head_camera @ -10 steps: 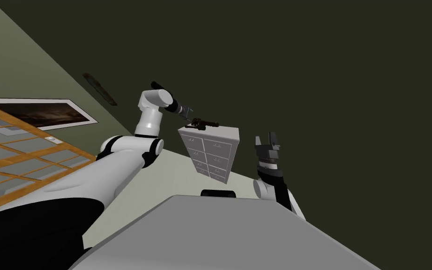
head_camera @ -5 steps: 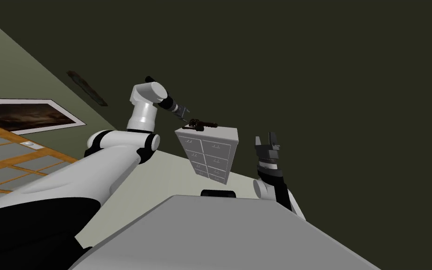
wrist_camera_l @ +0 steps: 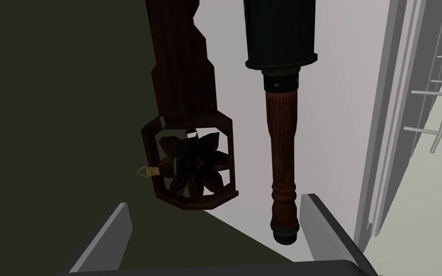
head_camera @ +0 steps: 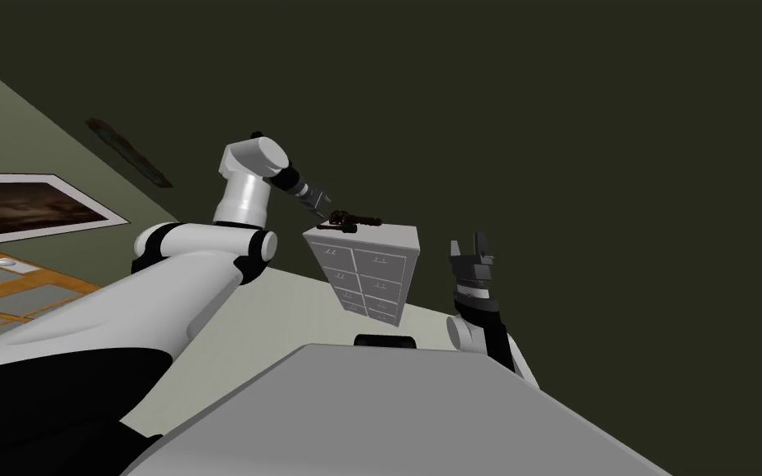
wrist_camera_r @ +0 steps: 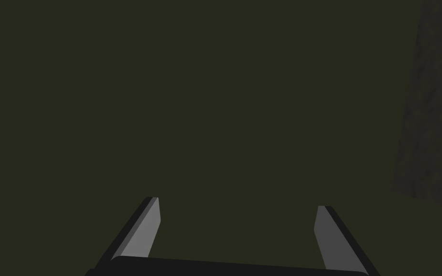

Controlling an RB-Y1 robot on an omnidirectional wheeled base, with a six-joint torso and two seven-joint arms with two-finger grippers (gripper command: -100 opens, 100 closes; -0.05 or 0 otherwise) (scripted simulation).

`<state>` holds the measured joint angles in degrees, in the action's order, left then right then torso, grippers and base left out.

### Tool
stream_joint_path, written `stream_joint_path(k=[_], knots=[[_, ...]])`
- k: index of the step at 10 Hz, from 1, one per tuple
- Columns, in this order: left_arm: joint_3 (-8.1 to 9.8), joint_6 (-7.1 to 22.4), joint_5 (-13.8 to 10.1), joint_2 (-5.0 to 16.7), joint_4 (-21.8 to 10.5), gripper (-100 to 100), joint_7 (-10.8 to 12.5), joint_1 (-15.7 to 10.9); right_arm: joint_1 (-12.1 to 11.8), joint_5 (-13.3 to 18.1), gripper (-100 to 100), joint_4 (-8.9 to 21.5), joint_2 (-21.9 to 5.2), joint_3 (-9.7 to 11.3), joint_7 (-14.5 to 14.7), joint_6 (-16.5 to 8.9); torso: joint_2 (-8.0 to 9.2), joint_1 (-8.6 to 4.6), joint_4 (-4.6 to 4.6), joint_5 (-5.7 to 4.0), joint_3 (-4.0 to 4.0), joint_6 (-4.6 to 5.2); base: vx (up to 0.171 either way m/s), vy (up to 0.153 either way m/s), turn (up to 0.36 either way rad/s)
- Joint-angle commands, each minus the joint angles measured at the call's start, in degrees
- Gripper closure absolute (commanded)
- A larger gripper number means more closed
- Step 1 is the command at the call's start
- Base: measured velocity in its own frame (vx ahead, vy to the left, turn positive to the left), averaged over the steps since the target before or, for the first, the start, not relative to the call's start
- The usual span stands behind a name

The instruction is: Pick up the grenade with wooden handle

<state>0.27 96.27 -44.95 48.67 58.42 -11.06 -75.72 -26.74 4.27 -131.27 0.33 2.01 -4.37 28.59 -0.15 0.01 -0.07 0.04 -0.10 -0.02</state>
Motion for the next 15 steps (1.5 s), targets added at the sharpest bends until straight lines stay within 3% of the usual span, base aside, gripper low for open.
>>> stream_joint_path(k=[1,2,3,6,10,11,13,15], knots=[[-0.47,2.86,-0.13,0.79,-2.86,-100,-0.08,-1.41,0.0,0.0,0,0.0,0.0,0.0,0.0,0.0,0.0,0.0,0.0,0.0,0.0,0.0,0.056,0.021,-0.114],[-0.47,2.88,-0.13,0.79,-3.69,-100,-0.08,-1.41,0.0,0.0,0,0.0,0.0,0.0,0.0,0.0,-0.06,0.04,-0.01,0.0,-0.04,0.01,0.046,0.023,-0.06],[-0.85,5.32,-0.2,1.36,-5.88,-100,-0.04,-2.24,0.0,0.0,0,0.0,0.0,0.0,0.0,0.0,-0.06,0.05,-0.02,0.02,-0.04,-0.01,0.05,0.014,-0.107],[-1.25,7.79,-0.22,1.75,-8.7,-100,0.0,-2.74,0.0,0.0,0,0.0,0.0,0.0,0.0,0.0,-0.1,0.0,-0.03,0.0,-0.06,0.01,0.051,0.012,-0.079],[-2.57,14.31,-0.05,1.8,-14.45,-100,0.13,-2.2,-0.01,0.0,0,0.0,0.0,0.0,0.0,0.0,-0.14,0.04,-0.04,0.02,-0.09,-0.01,0.068,0.019,-0.09],[-2.57,14.31,-0.05,1.8,-14.45,-100,0.13,-2.2,-0.01,0.0,0,0.0,0.0,0.0,0.0,0.0,-0.18,0.03,-0.05,0.02,-0.11,0.0,0.059,0.015,-0.042],[-3.47,17.09,0.15,0.91,-16.76,-100,0.18,-0.19,0.0,0.0,0,0.0,0.0,0.0,0.0,0.0,-0.16,-0.03,-0.05,0.0,-0.1,0.01,0.069,0.001,-0.065],[-3.47,17.09,0.15,0.91,-16.76,-100,0.18,-0.19,-0.01,0.0,0,0.0,0.0,0.0,0.0,0.0,-0.1,-0.05,-0.03,-0.01,-0.07,-0.01,0.028,-0.001,-0.007]])
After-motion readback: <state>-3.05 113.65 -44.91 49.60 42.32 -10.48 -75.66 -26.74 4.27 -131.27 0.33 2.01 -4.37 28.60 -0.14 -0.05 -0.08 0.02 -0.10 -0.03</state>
